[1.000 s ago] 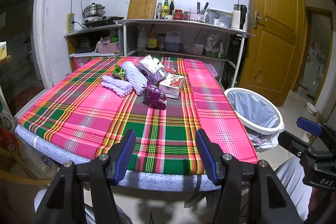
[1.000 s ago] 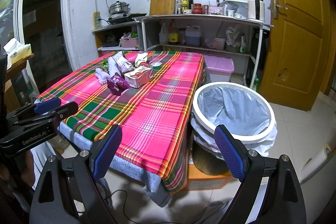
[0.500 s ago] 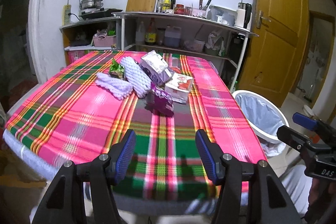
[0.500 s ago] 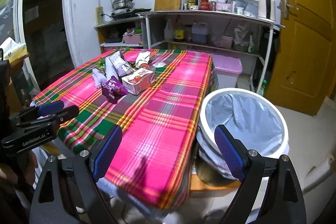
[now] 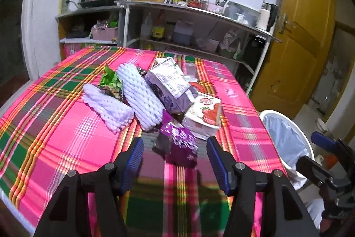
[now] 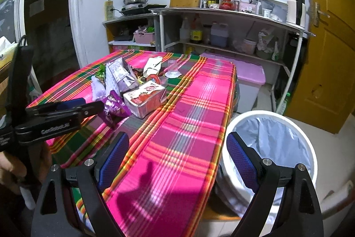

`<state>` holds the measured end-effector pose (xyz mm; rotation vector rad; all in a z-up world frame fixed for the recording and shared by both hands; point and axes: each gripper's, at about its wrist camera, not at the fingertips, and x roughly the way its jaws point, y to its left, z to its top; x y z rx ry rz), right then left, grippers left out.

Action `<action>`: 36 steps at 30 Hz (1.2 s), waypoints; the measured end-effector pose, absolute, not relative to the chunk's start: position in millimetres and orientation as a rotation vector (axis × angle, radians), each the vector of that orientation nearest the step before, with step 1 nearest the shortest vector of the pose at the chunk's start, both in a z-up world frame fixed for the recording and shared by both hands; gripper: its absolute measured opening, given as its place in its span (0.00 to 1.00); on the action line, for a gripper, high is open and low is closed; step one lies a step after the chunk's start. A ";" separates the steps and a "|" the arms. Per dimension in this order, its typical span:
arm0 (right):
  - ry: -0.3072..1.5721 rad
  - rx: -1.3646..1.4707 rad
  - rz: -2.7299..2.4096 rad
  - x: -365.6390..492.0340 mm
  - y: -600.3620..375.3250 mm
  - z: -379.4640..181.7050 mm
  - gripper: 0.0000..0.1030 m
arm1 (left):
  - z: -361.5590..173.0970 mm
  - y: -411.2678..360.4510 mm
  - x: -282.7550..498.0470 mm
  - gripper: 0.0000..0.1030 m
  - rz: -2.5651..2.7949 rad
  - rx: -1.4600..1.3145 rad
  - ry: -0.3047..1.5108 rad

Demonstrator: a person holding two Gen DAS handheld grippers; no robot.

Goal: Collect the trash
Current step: 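Grasp the purple snack bag with the left tool while the right tool grasps the small purple carton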

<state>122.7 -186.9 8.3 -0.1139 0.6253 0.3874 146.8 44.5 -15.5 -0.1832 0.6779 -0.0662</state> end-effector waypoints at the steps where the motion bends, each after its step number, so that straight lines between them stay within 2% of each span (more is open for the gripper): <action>1: 0.623 -0.117 0.388 125.8 -184.6 8.4 0.87 | -18.0 45.5 151.1 0.57 -0.063 -0.184 0.684; 10: 0.618 -0.135 0.409 151.3 -171.9 10.6 0.87 | -36.8 45.7 177.4 0.56 -0.114 -0.217 0.758; 14: 0.614 -0.145 0.428 159.9 -163.9 11.6 0.87 | -42.1 42.1 177.0 0.40 -0.124 -0.196 0.766; 16: 0.614 -0.149 0.436 164.8 -159.2 11.7 0.87 | -41.8 41.8 174.9 0.38 -0.136 -0.198 0.755; 24: 0.609 -0.175 0.489 183.4 -137.5 15.6 0.86 | -31.4 56.3 153.5 0.37 -0.125 -0.236 0.699; 30: 0.625 -0.215 0.549 199.2 -107.1 13.9 0.76 | -24.7 77.2 135.9 0.37 -0.100 -0.265 0.672; 36: 0.636 -0.274 0.614 215.7 -69.7 10.2 0.75 | -22.5 93.8 126.2 0.37 -0.078 -0.280 0.659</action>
